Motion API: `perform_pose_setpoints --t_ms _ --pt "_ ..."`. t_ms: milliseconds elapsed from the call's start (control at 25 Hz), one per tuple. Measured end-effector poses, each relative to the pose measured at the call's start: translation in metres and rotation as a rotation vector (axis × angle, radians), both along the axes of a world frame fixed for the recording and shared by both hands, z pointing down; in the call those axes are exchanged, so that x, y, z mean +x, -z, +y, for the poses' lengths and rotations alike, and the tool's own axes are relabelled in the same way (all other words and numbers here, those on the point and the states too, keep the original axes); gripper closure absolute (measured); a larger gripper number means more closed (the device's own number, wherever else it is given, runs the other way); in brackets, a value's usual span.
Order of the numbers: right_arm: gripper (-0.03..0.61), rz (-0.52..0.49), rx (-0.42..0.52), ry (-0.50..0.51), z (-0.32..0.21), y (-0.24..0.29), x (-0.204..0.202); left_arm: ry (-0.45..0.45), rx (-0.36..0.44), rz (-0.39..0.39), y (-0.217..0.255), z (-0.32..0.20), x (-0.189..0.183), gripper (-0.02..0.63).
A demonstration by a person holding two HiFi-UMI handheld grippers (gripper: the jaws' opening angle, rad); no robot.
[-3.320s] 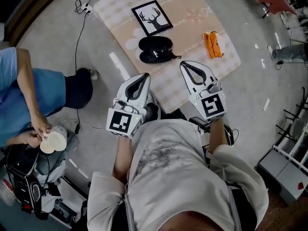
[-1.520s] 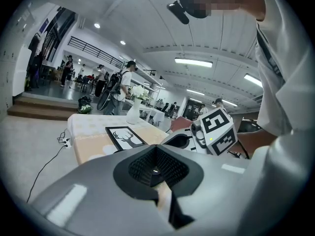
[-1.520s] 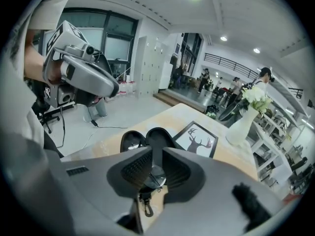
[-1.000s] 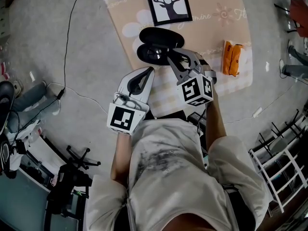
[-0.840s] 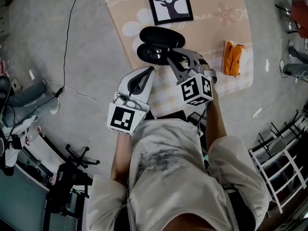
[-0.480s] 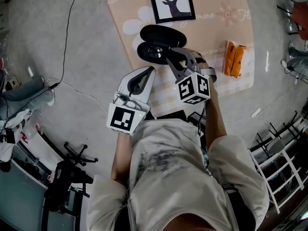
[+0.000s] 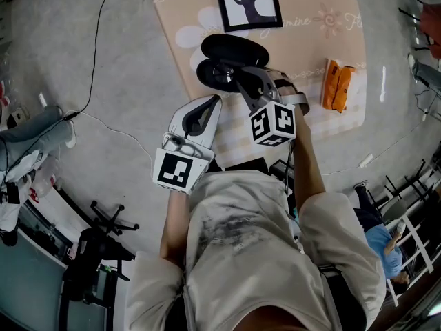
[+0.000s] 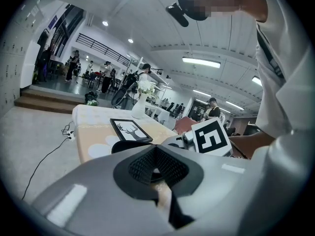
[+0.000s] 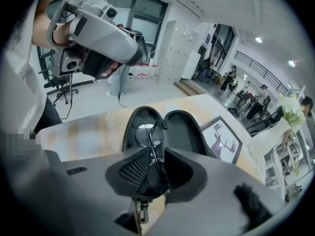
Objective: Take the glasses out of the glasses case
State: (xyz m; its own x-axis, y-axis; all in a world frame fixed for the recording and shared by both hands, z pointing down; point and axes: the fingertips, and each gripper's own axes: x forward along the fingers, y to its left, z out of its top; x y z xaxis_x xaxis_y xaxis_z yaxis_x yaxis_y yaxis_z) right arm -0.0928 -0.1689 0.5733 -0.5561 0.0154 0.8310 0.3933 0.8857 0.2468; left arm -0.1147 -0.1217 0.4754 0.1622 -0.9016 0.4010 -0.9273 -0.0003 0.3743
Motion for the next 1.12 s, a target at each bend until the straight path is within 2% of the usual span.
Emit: perform_pose_setpoints --t_ms 280,520,720,840,920,1120 --pt "0.486 0.008 0.036 0.039 0.0 -0.004 -0.004 0.0 -0.015 0.013 -0.002 0.0 0.001 0.604" --pt "0.488 0.021 0.101 0.114 0.004 -0.006 -0.008 0.003 -0.018 0.009 -0.004 0.002 0.0 0.604" --pt "0.494 0.036 0.152 0.176 0.007 -0.008 -0.009 0.011 0.014 0.007 0.0 -0.001 -0.001 0.604" --pt "0.504 0.038 0.16 0.189 0.009 -0.01 -0.01 0.01 0.011 0.003 0.0 -0.001 -0.001 0.604" --pt "0.533 0.041 0.158 0.196 0.011 -0.012 -0.01 0.003 -0.01 0.005 -0.004 0.002 0.0 0.604" --pt "0.551 0.041 0.105 0.169 0.014 -0.013 -0.009 0.016 0.005 0.016 -0.003 0.002 -0.002 0.604"
